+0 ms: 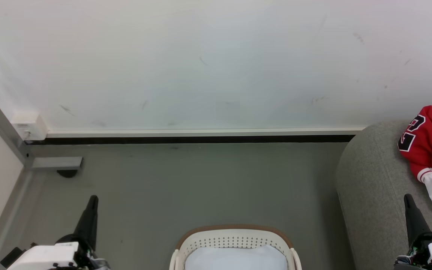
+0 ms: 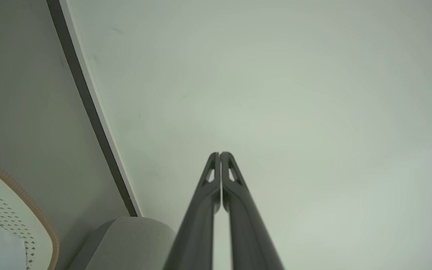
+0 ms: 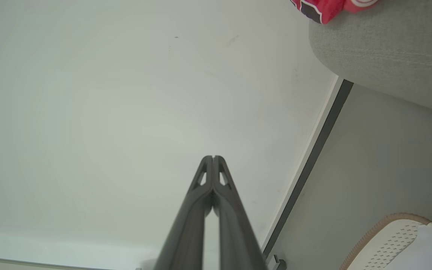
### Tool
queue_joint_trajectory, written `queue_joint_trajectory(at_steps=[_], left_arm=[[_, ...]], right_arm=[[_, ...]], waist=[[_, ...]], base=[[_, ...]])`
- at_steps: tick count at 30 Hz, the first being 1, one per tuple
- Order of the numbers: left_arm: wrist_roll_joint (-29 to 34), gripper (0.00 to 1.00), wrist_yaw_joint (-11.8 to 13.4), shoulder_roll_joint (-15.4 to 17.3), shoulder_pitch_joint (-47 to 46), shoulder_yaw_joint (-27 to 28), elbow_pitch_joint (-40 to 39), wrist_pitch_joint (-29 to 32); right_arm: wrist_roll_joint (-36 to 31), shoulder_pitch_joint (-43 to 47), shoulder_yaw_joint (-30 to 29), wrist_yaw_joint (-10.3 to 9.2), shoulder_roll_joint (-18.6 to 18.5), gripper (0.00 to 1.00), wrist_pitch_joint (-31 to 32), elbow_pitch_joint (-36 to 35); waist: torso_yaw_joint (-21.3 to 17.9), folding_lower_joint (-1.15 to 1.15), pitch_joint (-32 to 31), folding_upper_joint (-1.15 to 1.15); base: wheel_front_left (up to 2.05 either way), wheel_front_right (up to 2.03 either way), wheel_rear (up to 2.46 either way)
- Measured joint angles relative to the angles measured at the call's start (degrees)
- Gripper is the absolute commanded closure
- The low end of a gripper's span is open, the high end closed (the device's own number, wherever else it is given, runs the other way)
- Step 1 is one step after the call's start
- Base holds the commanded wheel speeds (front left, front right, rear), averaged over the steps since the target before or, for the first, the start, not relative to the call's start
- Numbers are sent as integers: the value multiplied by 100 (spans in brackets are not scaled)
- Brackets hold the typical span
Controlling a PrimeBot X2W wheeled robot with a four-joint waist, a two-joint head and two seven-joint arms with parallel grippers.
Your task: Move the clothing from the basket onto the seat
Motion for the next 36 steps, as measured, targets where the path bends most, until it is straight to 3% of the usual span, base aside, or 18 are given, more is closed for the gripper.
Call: queue_joint_trajectory(at_steps=[7, 36], left_arm=[[-220, 100, 23, 2, -9, 21, -29, 55], [-220, 100, 23, 3, -11, 23, -33, 56]], right_arm=[[343, -15, 76, 0, -70, 100, -40, -29], [608, -23, 363, 0, -310, 100, -278, -109]], waist=[[21, 0, -1, 0], [21, 0, 2, 0]], base=[[0, 0, 0], [0, 0, 0]])
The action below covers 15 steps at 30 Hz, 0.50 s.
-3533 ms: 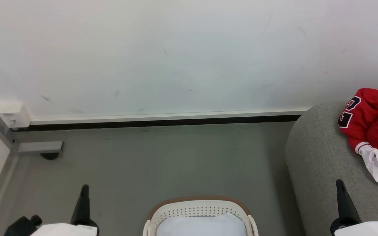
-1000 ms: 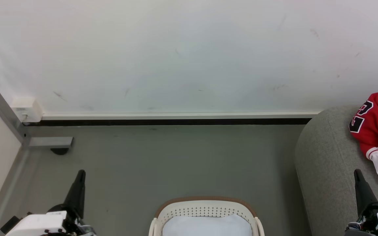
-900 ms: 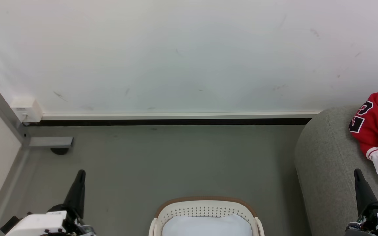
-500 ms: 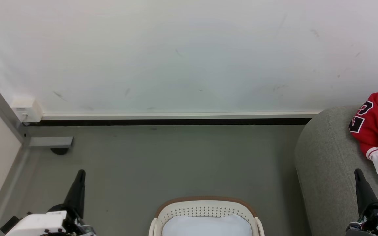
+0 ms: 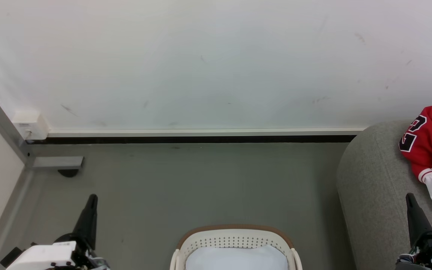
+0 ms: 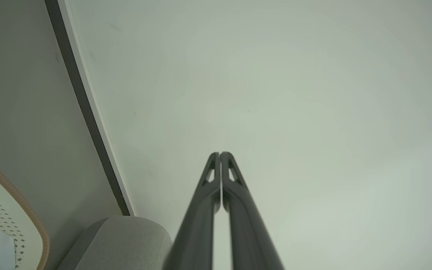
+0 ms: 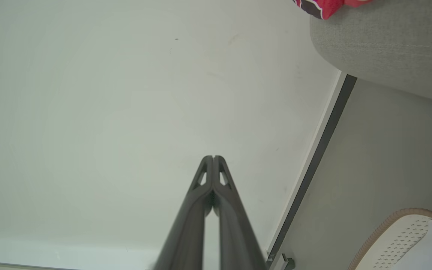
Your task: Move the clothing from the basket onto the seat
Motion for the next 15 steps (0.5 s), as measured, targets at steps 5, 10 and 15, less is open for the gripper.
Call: queue_joint_trajectory(at_steps=[5, 10, 15], left_arm=[[0, 100, 0, 0, 0, 0, -1, 0], [0, 100, 0, 0, 0, 0, -1, 0], [0, 100, 0, 0, 0, 0, -2, 0]], right_arm=[[35, -1, 55, 0, -51, 100, -41, -16], [76, -2, 98, 0, -80, 100, -76, -36], [113, -3, 141, 0, -108, 100, -119, -53]], waist=[[0, 0, 1, 0], [0, 0, 1, 0], [0, 0, 1, 0]], base=[[0, 0, 0], [0, 0, 0], [0, 0, 0]])
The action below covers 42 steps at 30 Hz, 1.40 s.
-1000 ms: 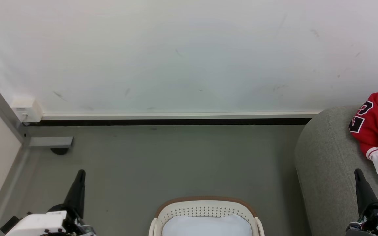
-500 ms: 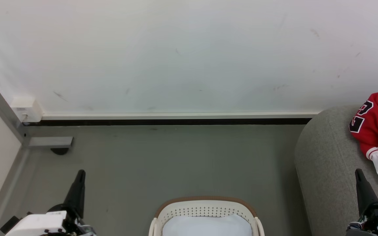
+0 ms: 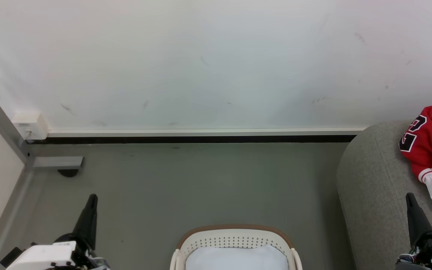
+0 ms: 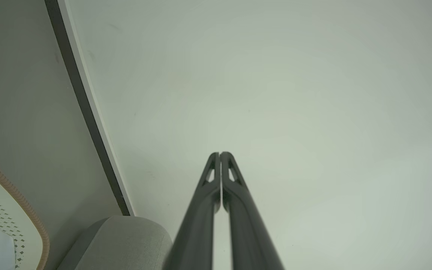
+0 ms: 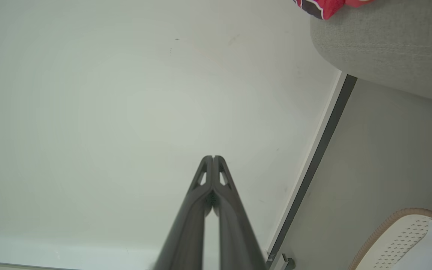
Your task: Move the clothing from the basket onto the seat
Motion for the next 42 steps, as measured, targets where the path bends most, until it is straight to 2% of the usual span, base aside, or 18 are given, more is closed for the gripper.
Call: queue_joint_trajectory(at_steps=[42], left_arm=[[0, 100, 0, 0, 0, 0, -5, 0]], right_arm=[[276, -10, 320, 0, -263, 100, -263, -111]], waist=[[0, 0, 3, 0]], base=[[0, 0, 0]])
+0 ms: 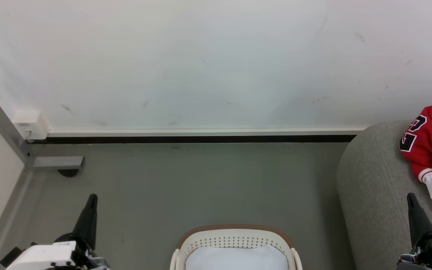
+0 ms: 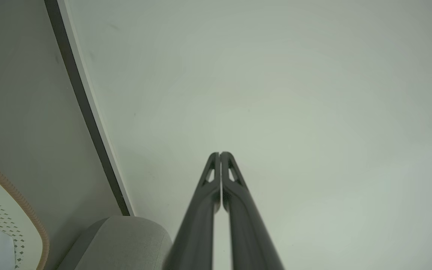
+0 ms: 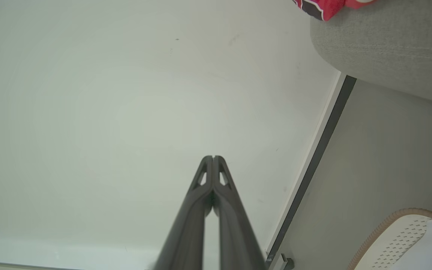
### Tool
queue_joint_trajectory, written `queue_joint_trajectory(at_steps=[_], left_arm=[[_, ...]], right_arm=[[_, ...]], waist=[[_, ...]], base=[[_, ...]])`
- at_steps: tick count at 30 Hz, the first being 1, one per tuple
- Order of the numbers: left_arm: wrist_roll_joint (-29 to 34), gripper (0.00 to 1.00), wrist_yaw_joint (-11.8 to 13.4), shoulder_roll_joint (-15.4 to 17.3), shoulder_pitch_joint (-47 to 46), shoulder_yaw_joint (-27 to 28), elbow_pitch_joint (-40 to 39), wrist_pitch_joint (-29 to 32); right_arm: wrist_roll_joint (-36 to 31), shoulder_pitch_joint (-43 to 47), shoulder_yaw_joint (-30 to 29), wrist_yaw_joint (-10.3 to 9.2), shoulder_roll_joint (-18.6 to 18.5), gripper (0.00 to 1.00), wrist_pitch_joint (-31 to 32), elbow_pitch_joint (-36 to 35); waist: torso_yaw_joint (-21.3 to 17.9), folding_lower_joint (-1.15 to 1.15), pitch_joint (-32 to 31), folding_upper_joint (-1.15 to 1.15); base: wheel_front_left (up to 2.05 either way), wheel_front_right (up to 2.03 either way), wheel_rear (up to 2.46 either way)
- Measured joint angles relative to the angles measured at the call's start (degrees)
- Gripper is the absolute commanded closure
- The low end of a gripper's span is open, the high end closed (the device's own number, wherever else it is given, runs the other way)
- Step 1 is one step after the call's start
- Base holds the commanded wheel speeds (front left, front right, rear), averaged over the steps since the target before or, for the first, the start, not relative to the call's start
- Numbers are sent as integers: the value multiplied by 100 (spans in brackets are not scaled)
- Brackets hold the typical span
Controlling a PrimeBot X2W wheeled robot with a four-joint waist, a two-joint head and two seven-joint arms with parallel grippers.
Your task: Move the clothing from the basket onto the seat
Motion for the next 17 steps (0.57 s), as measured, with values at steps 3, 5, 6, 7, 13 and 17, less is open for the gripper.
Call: queue_joint_trajectory(at_steps=[3, 5, 6, 7, 13, 17], left_arm=[[0, 100, 0, 0, 0, 0, -1, 0], [0, 100, 1, 0, 0, 0, -2, 0], [0, 100, 1, 0, 0, 0, -2, 0], [0, 100, 1, 0, 0, 0, -2, 0], [0, 100, 1, 0, 0, 0, -3, -1], [0, 100, 1, 0, 0, 0, -3, 0]], right_arm=[[22, -1, 14, 0, -16, 100, -24, -5], [29, -1, 23, 0, -27, 100, -36, -10], [36, -1, 29, 0, -31, 100, -37, -13], [37, -2, 35, 0, -34, 100, -38, -14], [56, -3, 59, 0, -57, 100, -73, -32], [75, -5, 79, 0, -71, 100, -87, -37]], waist=[[0, 0, 0, 0], [0, 0, 0, 0], [0, 0, 0, 0], [0, 0, 0, 0], [0, 0, 1, 0], [0, 0, 1, 0]], base=[[0, 0, 0], [0, 0, 0], [0, 0, 0], [0, 0, 0], [0, 0, 0], [0, 0, 0]])
